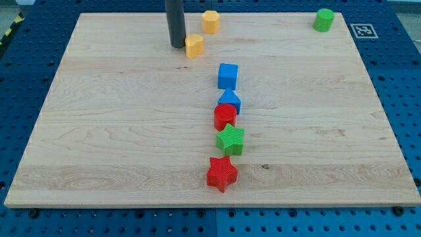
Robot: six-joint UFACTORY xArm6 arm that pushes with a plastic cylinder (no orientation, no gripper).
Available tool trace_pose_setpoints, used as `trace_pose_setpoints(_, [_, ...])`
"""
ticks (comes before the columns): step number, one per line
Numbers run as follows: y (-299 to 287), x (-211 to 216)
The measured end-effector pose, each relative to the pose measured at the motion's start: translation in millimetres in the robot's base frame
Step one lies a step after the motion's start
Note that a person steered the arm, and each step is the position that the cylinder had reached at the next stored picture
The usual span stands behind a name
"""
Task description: Move the heart to the top right of the cube
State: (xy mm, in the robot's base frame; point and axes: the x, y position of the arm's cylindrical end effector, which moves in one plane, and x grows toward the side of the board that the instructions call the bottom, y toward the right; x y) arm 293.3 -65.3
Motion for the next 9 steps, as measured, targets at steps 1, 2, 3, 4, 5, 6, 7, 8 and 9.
trace_pose_setpoints(1, [13, 3])
trace_pose_setpoints(2, [28, 9])
trace_pose_setpoints(3, [44, 19])
trace_pose_setpoints(4, [69, 30])
trace_pose_setpoints(5, [89, 34])
trace_pose_setpoints(6, [42, 34])
trace_pose_setpoints(7, [-46, 22])
trace_pose_setpoints(8, [-110, -27])
trace_pose_setpoints(9, [-111, -99])
